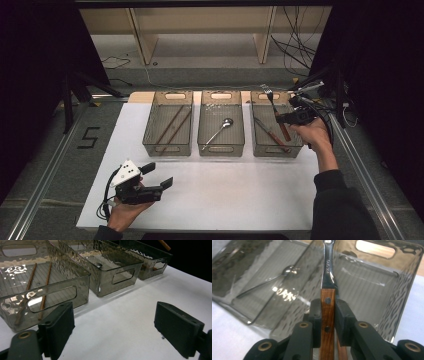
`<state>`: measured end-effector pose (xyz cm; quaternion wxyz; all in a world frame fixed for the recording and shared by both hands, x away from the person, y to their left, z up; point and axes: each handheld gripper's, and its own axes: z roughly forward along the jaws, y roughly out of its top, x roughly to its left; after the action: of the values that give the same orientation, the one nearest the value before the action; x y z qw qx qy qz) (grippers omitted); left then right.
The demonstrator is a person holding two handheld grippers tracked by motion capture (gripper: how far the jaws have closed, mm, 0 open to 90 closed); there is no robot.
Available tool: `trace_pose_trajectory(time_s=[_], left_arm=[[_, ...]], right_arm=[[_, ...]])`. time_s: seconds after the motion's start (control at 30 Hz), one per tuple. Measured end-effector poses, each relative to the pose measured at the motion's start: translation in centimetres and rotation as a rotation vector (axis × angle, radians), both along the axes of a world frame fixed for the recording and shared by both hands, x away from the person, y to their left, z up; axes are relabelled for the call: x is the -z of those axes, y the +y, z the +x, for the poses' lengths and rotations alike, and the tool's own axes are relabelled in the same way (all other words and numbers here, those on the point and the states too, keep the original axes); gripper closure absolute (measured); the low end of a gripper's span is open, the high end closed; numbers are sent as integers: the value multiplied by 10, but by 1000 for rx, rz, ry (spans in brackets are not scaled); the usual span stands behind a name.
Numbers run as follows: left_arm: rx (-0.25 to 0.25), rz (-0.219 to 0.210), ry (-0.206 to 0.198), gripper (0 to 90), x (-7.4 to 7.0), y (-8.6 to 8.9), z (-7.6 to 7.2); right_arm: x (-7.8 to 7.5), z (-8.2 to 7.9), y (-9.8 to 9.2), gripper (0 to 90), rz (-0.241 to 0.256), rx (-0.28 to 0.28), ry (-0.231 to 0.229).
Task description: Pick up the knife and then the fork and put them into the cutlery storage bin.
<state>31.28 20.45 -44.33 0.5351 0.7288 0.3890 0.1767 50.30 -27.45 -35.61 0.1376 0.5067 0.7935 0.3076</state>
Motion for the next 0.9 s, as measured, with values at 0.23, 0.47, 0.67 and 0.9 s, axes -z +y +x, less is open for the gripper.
trace_pose_trajectory(time_s=[0.23, 0.47, 0.67, 0.9], left_arm=[[-2, -4, -7, 160, 0, 0, 0], [-3, -6, -8, 161, 0, 1, 0], [0, -5, -8, 161, 0, 0, 0], [-1, -6, -9, 161, -1, 0, 0]], right_arm=[[8, 9, 0, 774, -24, 30, 8], [17, 15, 0, 774, -47, 52, 31], [23, 16, 0, 773, -56, 59, 35], [30, 18, 2, 773, -61, 64, 43]])
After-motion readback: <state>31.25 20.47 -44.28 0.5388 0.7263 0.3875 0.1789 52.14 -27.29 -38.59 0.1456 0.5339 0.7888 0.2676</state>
